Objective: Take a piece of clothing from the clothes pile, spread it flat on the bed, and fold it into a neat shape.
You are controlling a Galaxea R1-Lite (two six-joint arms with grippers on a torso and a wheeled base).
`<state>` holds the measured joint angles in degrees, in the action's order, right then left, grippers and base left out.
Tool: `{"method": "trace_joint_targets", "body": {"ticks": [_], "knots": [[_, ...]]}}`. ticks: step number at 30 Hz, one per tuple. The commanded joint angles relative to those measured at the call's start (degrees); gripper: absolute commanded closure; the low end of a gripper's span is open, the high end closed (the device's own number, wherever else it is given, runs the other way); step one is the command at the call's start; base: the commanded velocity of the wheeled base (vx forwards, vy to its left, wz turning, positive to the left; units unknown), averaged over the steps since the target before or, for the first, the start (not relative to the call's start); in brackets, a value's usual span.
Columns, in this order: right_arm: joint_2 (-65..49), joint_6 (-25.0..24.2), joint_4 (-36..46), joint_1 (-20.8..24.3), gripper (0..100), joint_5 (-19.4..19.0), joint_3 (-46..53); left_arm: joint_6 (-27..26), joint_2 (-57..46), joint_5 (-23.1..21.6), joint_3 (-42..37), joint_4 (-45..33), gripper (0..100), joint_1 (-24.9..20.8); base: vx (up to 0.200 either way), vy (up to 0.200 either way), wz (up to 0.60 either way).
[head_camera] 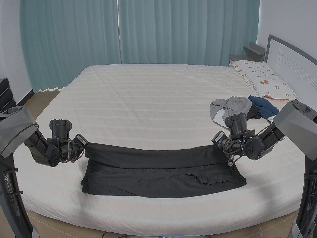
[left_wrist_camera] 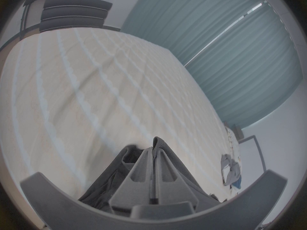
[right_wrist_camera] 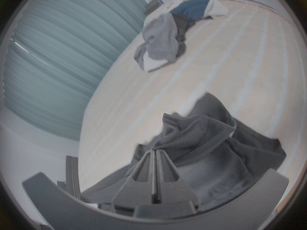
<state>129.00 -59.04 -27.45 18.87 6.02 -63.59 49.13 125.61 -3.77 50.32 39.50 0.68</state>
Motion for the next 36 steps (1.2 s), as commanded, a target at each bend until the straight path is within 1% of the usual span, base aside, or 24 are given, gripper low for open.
{"method": "trace_joint_targets", "body": {"ticks": [1,5,8,10,12,13,14,16,18,19,20,23,24,27,33,36], "knots": [[0.37,0.06,-2.87,-0.50,100,2.50,-5.32,2.64,0.51,1.57,2.76,2.34,100,0.02,0.000,0.000,0.00],[-0.15,1.56,-5.86,-0.50,100,2.68,-3.83,2.73,0.51,1.57,0.74,8.31,100,0.11,0.000,0.000,0.00],[0.20,2.96,-6.21,-0.50,100,2.77,-0.66,2.20,0.60,1.13,-1.90,11.04,100,0.02,0.000,0.000,0.00],[0.11,4.28,-6.21,-0.50,100,2.68,2.15,0.62,0.42,0.87,-4.09,12.01,100,0.02,0.000,0.000,0.00],[-0.42,5.51,-6.30,-0.50,100,2.68,5.93,-3.16,-0.02,0.78,-6.82,11.92,100,0.11,0.000,0.000,0.00],[-0.50,5.78,-6.30,-0.50,100,2.59,6.46,-3.86,-0.02,0.78,-7.26,11.92,100,0.11,0.000,0.000,0.00],[-1.12,7.27,-6.65,-0.41,100,2.06,9.01,-8.26,-0.10,0.69,-9.81,12.01,100,0.20,0.000,0.000,0.00],[-2.00,9.29,-7.97,-0.50,100,1.89,12.17,-13.62,-0.19,0.69,-12.27,11.83,100,0.20,0.000,0.000,0.00],[-2.09,11.14,-9.37,-0.33,100,1.80,14.63,-16.96,-0.19,0.69,-13.94,11.57,100,0.11,0.000,0.000,0.00],[-2.09,11.14,-9.37,-0.33,100,1.80,14.63,-16.96,-0.19,0.69,-13.94,11.57,100,0.11,0.000,0.000,0.00],[-1.82,12.63,-10.43,-0.15,100,1.71,16.48,-19.33,-0.10,0.69,-15.34,11.48,100,-0.07,0.000,0.000,0.00],[-1.03,13.42,-10.69,0.03,100,1.18,17.62,-22.67,0.60,0.78,-16.57,11.39,100,-0.77,0.000,0.000,0.00],[-1.03,13.42,-10.69,0.03,100,1.18,17.62,-22.67,0.60,0.78,-16.57,11.39,100,-0.77,0.000,0.000,0.00],[0.73,13.60,-10.78,-0.06,100,0.31,17.62,-25.22,0.77,0.78,-17.72,11.30,100,-1.12,0.000,0.000,0.00],[1.78,15.01,-10.60,0.03,100,0.22,17.71,-26.45,1.13,0.87,-18.51,10.95,100,-1.74,0.000,0.000,0.00],[1.69,15.09,-10.52,0.03,100,0.22,17.71,-26.72,0.86,0.87,-18.42,8.84,100,-1.83,0.000,0.000,0.00]]}}
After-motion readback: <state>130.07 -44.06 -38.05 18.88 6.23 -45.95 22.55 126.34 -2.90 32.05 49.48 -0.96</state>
